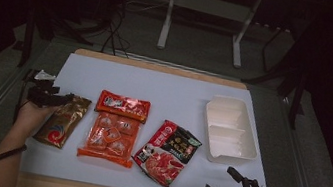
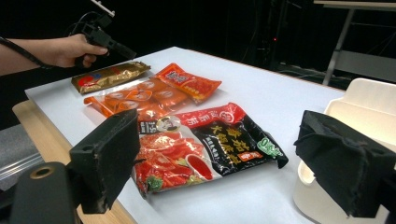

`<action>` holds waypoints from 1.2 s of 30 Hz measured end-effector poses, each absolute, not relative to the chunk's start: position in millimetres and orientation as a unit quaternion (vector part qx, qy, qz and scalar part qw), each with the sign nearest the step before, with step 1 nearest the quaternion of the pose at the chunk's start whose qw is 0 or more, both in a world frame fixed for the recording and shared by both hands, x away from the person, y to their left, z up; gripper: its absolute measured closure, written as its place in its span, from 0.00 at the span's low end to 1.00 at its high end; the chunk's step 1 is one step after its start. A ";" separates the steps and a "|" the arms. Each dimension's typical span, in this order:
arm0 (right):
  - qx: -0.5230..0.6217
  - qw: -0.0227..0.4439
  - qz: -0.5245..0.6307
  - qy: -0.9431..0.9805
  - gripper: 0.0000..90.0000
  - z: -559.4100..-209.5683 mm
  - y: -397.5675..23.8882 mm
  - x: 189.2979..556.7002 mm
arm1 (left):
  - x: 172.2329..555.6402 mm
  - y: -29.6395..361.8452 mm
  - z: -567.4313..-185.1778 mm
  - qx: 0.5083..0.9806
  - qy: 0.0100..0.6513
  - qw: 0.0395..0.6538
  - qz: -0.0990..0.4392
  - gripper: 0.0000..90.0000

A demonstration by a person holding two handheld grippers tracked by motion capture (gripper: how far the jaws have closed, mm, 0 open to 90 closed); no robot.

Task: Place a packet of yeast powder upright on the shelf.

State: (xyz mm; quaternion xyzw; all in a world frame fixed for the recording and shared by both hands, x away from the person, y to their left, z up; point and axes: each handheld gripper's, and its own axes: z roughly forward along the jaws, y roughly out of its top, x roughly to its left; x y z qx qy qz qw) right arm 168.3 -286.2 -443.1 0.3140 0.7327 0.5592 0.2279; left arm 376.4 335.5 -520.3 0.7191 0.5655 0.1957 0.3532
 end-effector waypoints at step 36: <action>0.317 0.224 0.552 0.738 0.15 -444.4 -284.7 168.3 | 377.1 304.1 -524.0 0.782 0.537 0.252 0.190 1.00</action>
